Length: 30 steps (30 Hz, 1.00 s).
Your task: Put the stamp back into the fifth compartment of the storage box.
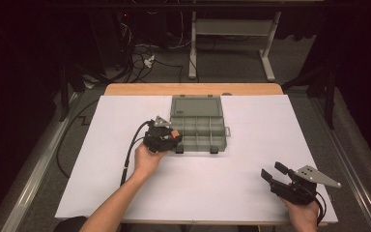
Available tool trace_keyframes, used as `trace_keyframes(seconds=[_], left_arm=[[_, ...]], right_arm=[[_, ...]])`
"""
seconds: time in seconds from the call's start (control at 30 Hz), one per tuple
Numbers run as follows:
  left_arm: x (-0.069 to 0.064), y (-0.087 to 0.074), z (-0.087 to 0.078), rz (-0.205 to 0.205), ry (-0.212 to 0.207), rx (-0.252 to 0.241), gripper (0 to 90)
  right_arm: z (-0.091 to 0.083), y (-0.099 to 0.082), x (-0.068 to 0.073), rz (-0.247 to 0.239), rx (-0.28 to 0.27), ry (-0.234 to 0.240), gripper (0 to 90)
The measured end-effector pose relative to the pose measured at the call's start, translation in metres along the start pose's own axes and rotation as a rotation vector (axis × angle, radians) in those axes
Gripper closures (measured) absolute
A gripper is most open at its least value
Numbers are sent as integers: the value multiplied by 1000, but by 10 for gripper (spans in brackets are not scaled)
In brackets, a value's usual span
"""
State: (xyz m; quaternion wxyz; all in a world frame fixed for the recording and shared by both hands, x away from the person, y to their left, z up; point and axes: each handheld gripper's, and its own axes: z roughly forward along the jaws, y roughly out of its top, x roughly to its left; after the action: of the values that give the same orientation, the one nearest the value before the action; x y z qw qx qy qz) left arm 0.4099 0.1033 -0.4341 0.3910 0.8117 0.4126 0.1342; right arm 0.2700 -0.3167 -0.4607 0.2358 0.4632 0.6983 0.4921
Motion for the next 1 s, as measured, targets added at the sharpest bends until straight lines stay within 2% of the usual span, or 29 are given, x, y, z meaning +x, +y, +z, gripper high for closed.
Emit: trace_keyframes(seconds=[0.57, 1.0], left_arm=[[-1, 0, 2, 8, 8, 6, 483], [-4, 0, -3, 24, 6, -12, 464]], right_arm=[[0, 0, 0, 3, 2, 1, 360], [0, 0, 0, 2, 2, 1, 360]])
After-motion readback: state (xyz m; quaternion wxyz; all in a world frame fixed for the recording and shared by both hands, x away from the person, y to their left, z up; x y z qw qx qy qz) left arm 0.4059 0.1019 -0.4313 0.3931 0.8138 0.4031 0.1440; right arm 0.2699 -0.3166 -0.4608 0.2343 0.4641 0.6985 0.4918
